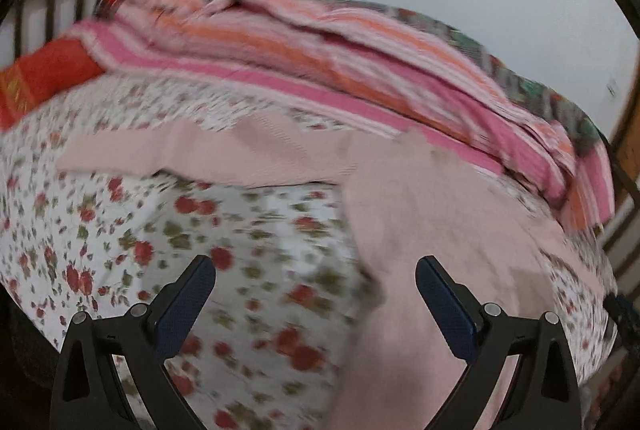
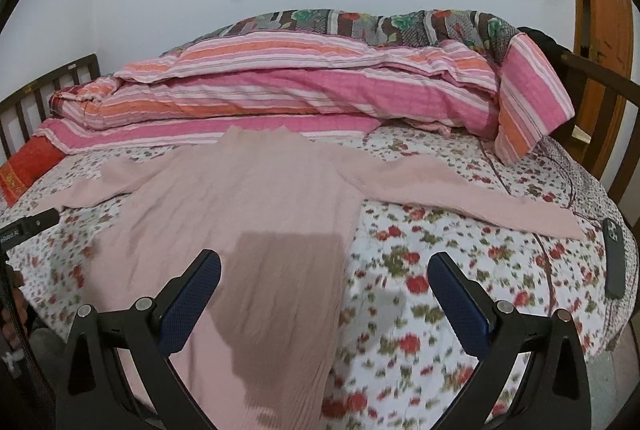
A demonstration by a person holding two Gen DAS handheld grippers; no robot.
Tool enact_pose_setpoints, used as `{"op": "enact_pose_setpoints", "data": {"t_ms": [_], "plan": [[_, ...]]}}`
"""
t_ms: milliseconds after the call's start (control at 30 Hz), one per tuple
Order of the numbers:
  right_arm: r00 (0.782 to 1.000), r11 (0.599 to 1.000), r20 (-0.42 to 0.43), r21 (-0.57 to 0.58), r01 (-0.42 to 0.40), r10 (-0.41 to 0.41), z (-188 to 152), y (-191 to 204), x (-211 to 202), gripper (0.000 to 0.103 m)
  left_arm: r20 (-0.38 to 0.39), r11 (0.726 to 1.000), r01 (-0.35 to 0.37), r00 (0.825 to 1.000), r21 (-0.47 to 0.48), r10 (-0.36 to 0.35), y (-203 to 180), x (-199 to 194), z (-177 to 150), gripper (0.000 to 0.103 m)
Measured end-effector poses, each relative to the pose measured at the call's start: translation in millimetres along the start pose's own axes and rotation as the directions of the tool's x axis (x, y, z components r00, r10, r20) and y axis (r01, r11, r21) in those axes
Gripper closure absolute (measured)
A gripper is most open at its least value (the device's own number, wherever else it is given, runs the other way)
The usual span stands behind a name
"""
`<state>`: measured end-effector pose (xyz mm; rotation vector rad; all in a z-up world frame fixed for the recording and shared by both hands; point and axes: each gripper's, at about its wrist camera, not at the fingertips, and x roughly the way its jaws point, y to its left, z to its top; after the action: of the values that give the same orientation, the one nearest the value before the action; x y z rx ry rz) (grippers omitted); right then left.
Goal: Fold small clothes
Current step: 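Grasp the sweater sleeve cuff with the left gripper and lift it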
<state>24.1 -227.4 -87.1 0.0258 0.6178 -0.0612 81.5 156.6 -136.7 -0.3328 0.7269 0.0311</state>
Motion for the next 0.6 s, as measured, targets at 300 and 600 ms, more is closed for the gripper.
{"op": "enact_pose_setpoints", "data": {"t_ms": [300, 600], "plan": [[0.996, 0.998, -0.081, -0.040, -0.052, 0.049, 3.6, 3.0, 57.3, 0.015, -0.008, 0.943, -0.102, 0.994, -0.317, 0.105, 130.1, 49.8, 28.8, 0.022], [0.993, 0.996, -0.091, -0.050, -0.076, 0.072, 13.9, 13.9, 101.2, 0.023, 0.021, 0.900, -0.234, 0.965, -0.369, 0.260, 193.7, 80.8, 73.0, 0.033]]}}
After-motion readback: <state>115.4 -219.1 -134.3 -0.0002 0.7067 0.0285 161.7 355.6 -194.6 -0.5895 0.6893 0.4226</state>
